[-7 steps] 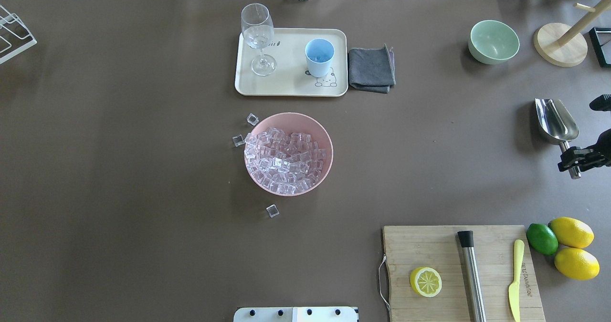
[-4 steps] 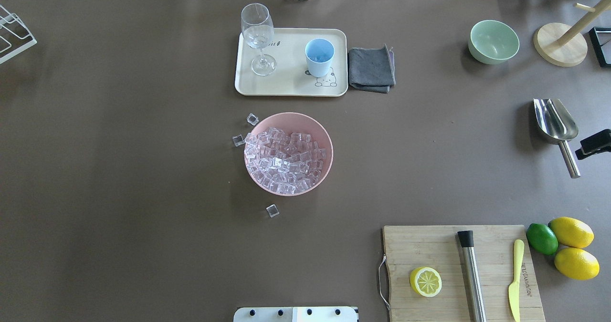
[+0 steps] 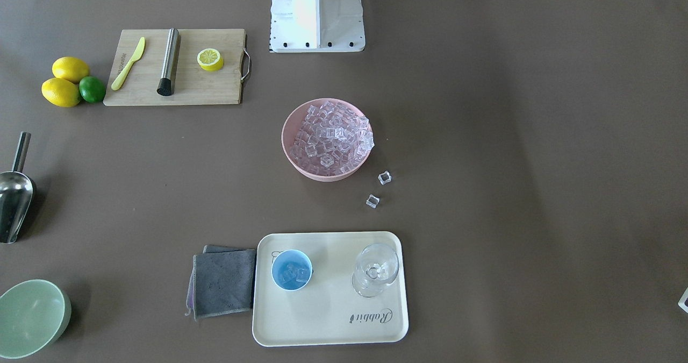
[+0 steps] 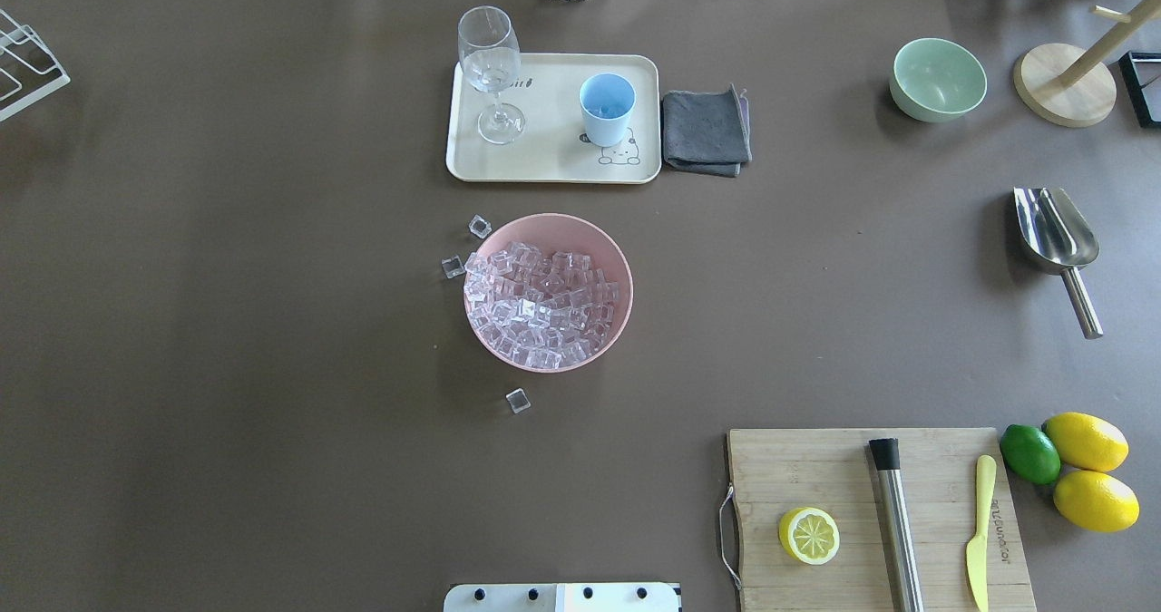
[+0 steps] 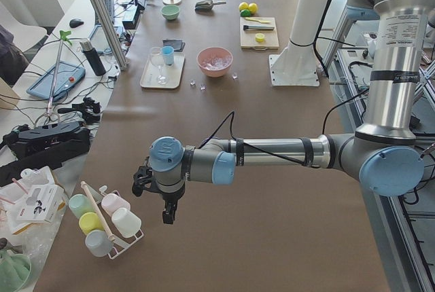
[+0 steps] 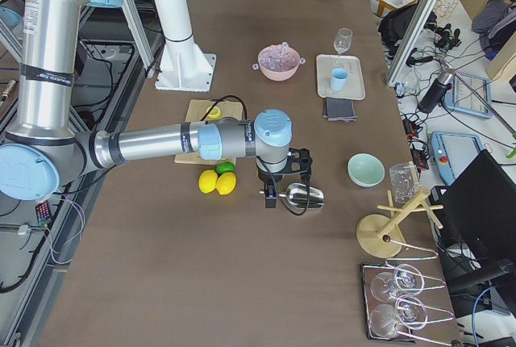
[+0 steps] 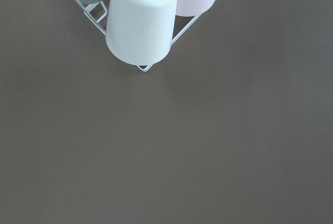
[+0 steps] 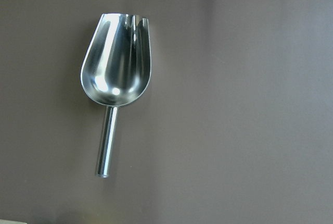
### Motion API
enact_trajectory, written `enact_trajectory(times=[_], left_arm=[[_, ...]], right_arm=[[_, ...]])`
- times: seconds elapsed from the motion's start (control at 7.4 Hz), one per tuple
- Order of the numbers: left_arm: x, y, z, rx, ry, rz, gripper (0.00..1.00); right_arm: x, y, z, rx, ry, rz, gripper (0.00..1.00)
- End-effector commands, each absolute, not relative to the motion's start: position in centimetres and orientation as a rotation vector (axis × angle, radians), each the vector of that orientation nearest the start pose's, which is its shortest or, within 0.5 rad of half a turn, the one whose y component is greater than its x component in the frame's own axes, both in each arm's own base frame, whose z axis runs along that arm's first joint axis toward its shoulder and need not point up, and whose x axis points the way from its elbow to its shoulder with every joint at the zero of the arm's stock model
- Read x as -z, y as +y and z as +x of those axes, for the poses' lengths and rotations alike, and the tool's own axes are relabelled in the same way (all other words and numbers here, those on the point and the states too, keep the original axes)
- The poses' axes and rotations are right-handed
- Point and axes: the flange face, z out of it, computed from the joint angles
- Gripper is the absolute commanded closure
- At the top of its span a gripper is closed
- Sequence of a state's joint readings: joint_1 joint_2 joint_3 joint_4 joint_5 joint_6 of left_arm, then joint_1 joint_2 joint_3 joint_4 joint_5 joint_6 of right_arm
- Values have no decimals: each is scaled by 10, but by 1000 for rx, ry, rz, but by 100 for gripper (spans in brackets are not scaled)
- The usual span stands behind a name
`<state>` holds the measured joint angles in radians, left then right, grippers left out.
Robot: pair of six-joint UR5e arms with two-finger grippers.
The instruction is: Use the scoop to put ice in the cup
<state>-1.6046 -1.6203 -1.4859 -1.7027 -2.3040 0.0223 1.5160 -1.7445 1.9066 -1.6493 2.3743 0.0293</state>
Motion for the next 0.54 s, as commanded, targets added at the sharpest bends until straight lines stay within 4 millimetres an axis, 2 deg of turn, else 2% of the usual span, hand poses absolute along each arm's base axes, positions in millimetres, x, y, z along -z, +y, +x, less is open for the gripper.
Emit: enact_trajectory(times=[0.0, 0.14, 0.41], left_arm=[[-666, -517, -84, -25, 730, 112, 1], [-666, -517, -84, -25, 730, 112, 1], [-664, -517, -84, -24, 730, 114, 1]], right_arm=[[-619, -401, 88, 139, -792, 52, 0], [-637, -398, 91, 118, -797, 23, 0], [-648, -393, 95, 93, -808, 5, 0]])
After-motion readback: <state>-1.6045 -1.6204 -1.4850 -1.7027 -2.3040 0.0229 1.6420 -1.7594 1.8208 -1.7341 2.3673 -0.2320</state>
